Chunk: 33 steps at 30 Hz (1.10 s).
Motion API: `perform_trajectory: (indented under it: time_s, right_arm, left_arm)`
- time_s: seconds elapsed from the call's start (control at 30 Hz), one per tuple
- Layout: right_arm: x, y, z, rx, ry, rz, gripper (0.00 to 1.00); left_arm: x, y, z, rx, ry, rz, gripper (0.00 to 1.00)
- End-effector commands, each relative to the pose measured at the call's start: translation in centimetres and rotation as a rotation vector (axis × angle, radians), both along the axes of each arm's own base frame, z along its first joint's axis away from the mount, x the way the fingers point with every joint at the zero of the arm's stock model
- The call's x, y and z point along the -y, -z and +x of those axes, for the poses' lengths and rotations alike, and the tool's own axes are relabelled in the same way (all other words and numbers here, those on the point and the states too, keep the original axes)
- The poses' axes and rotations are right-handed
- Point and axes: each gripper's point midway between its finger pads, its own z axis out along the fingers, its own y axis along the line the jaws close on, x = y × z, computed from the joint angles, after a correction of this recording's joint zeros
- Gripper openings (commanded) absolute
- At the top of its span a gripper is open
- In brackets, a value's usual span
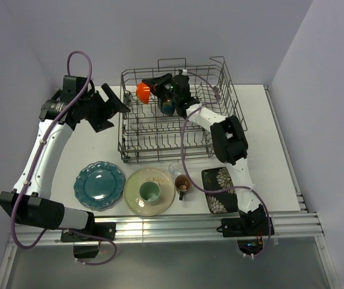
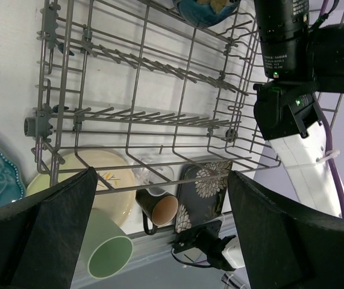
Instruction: Load the mixed dishes into the dish rack
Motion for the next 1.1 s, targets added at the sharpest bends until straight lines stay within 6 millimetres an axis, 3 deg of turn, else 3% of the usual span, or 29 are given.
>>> perform_trajectory:
  time_s: [0.0, 0.33, 0.6, 0.93, 0.97, 1.07]
  right_arm:
    - [0.1, -2.8, 0.7, 0.072, -0.012, 0.017, 0.00]
    - [0.1, -1.9, 0.3, 0.104, -0.105, -0.044, 0.00]
    - [1.0, 1.4, -0.3, 0.033, -0.150, -0.170, 0.03]
    - [2.4, 3.4, -0.4, -0.002, -0.147, -0.263, 0.54]
    - [2.4, 3.4, -0.6, 0.002, -0.149, -0.264, 0.99]
    - [2.8, 2.9, -0.7, 0.025, -0.146, -0.289, 1.00]
  left_arm:
    - [0.0, -0.1, -0.3, 0.016, 0.026, -0.008, 0.95]
    - [0.3, 0.3, 0.1, 0.011, 0.038, -0.031, 0.95]
    - [0.5, 0.7, 0.0, -0.002, 0.043, -0.050, 0.95]
    - [0.6, 0.8, -0.3, -0.006, 0.045, -0.071, 0.95]
    - [0.7, 0.7, -0.3, -0.007, 0.047, -0.074, 0.94]
    - [0.6, 0.6, -0.4, -0.003, 0.043, -0.074, 0.95]
